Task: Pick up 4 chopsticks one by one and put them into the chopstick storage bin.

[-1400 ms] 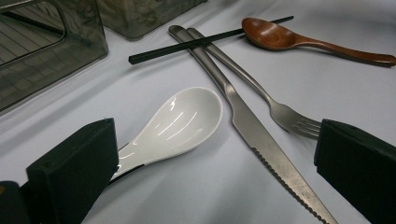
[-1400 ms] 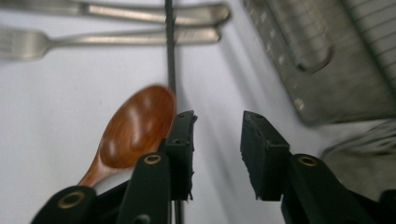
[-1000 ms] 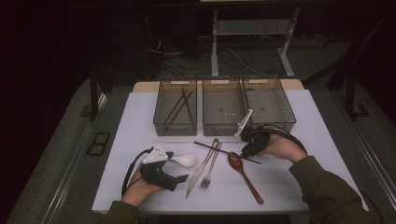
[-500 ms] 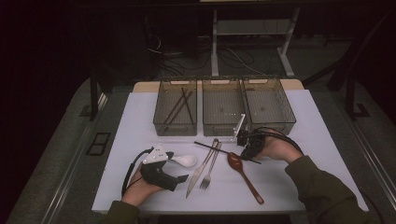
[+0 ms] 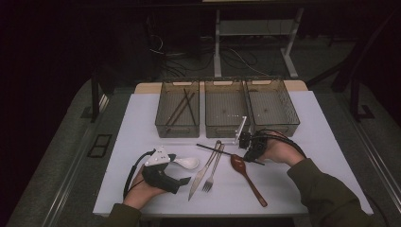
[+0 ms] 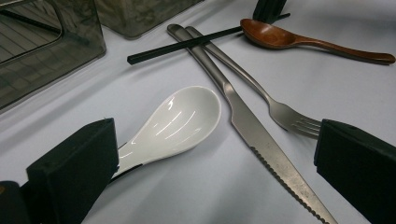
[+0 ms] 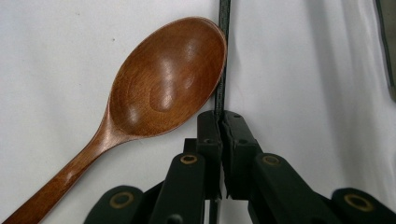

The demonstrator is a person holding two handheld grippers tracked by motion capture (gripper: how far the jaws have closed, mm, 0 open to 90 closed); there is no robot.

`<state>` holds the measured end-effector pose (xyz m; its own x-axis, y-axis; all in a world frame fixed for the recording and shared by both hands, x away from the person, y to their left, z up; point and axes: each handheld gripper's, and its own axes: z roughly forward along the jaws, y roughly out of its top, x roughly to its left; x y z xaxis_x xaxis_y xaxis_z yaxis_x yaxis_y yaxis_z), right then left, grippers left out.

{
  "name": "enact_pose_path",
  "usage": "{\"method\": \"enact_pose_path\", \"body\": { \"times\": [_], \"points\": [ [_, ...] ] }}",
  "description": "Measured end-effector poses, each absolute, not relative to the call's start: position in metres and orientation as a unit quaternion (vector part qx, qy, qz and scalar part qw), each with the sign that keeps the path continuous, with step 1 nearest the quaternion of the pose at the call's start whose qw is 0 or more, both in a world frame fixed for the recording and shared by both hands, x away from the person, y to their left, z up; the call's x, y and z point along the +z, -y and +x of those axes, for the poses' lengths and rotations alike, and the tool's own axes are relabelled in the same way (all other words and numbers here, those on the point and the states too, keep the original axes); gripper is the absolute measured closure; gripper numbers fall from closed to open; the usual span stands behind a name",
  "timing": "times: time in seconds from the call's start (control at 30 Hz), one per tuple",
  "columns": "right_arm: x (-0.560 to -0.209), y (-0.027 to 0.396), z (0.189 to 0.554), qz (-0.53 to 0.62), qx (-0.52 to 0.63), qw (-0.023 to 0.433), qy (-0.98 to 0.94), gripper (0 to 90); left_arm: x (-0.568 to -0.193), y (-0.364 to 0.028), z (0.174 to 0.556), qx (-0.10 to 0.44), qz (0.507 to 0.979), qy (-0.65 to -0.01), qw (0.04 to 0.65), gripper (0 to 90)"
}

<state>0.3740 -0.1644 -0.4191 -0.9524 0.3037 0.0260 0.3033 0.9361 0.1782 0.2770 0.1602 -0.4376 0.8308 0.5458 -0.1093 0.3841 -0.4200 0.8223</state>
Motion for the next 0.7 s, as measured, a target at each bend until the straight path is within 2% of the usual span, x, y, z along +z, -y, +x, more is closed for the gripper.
{"method": "enact_pose_path", "body": {
  "times": [0.7],
  "points": [
    [-0.400,0.192,0.367,0.178,0.208,0.018,-0.962,85.8,-0.438,-0.161,0.277,0.087,0.837,-0.281,0.462,0.0]
  ]
}}
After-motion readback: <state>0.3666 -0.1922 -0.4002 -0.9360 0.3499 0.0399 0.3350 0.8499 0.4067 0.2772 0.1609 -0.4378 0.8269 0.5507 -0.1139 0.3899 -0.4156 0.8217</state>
